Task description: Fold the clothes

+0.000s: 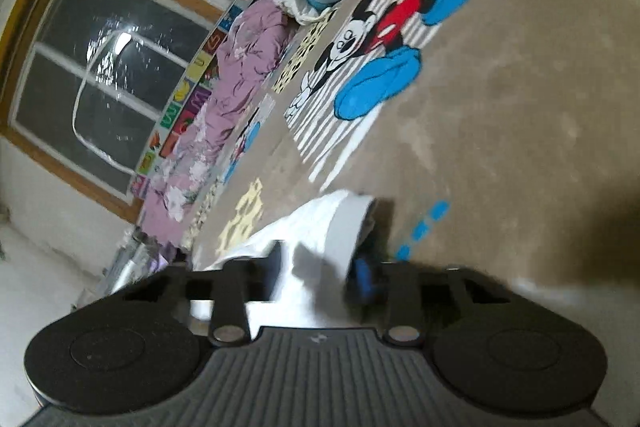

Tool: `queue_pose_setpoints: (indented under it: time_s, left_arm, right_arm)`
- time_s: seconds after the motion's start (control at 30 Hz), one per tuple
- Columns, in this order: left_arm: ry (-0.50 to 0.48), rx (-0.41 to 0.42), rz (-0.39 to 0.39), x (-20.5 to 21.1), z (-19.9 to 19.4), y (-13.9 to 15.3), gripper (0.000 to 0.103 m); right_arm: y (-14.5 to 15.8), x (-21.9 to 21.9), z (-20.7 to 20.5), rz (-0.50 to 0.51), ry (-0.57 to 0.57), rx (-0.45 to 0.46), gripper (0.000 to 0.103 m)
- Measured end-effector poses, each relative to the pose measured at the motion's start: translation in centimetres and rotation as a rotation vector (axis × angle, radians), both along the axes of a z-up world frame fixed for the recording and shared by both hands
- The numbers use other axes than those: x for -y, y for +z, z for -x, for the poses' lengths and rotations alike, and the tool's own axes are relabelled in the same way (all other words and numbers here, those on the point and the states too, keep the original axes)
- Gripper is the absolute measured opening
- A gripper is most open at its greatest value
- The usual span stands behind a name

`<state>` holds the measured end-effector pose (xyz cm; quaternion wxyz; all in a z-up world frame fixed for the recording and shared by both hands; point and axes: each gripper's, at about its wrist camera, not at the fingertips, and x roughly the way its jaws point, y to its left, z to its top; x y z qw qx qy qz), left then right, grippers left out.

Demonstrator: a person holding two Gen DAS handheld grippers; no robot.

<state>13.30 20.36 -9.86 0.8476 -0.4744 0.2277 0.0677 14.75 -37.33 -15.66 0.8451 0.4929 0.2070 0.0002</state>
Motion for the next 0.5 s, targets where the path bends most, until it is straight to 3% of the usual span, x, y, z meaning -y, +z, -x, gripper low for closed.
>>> queue_pose_setpoints:
  time_s: [0.03,0.07,0.13,0.5]
  left_arm:
    - [-0.014,-0.010,-0.029,-0.1,-0.6,0.1,0.032]
    - [-0.017,-0.011,-0.033,-0.3,-1.0,0.1,0.026]
    - [-0.023,-0.013,-0.042,-0.8,-1.8,0.0,0.021]
    - [-0.129,0.102,-0.285,-1.5,-6.5,3.1,0.011]
  right_arm:
    - [0.0,0.2,-0.4,0.000,0.007,0.003,0.017]
    - [0.0,0.4,-0.8,0.001,0.013,0.006,0.015]
    - [-0.1,0.9,-1.6,0.002,0.026,0.012,0.013]
    - [0.5,3.5,-5.9,-0.003,0.075,0.069,0.012]
